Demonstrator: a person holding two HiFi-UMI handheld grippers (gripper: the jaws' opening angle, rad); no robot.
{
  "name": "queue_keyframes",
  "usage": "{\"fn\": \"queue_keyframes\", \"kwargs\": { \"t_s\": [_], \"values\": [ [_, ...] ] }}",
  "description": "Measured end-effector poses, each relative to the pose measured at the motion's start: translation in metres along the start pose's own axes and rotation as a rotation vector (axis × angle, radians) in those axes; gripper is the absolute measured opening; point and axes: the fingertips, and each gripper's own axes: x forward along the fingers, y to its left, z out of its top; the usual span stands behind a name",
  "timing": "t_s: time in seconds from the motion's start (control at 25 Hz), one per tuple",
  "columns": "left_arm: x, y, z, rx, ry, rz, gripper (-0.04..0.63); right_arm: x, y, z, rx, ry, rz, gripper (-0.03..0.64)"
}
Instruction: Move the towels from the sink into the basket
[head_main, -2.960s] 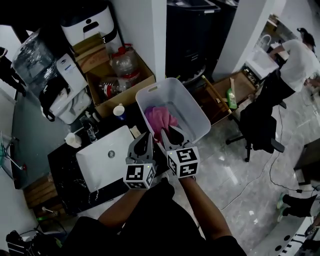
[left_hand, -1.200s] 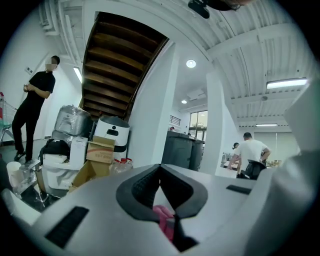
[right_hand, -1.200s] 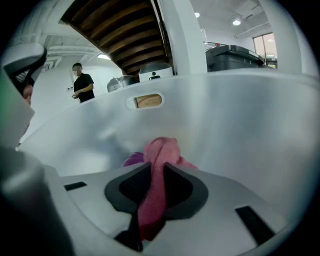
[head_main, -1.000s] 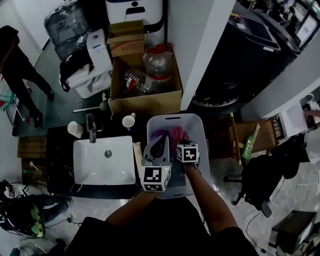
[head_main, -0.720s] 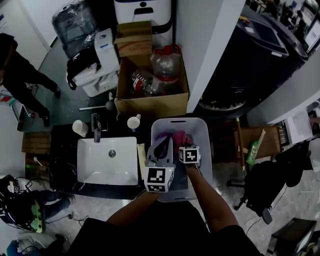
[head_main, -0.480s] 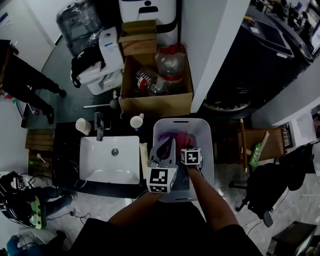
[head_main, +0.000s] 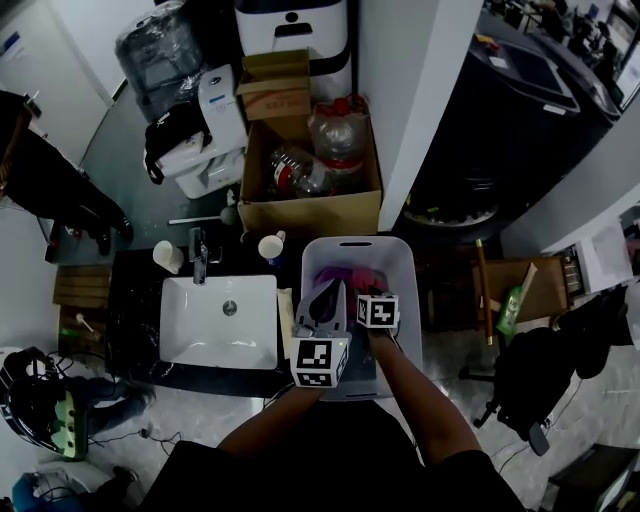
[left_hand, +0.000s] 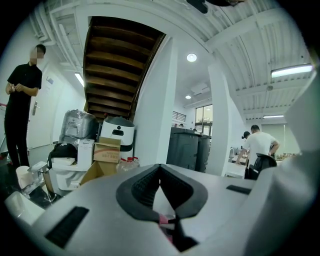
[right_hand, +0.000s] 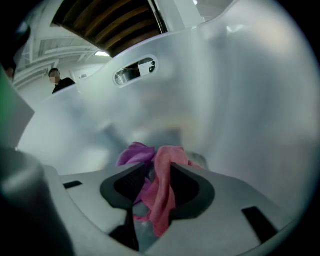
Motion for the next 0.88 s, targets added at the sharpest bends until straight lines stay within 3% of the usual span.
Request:
{"fn": "queue_keyframes", "kwargs": {
  "t_s": [0.36,0.64,0.88],
  "values": [
    [-0.02,0.003,0.006,-0.004,-0.026,0.016,0.012,-0.067,0.049,0.038,-0.086,-0.184,0.099,0.163],
    [-0.032,-0.007,0.012,-0.015,-0.057,-0.006,0.012,-0.143,0.056,0.066,-0.108,-0.384,0.114,0.072],
    [-0.041,-0.017,0.015,-0.009,-0.082,-0.016,0.012,-0.195,0.063,0.072,-0.12,-0.517,0.112,0.034]
  ]
}}
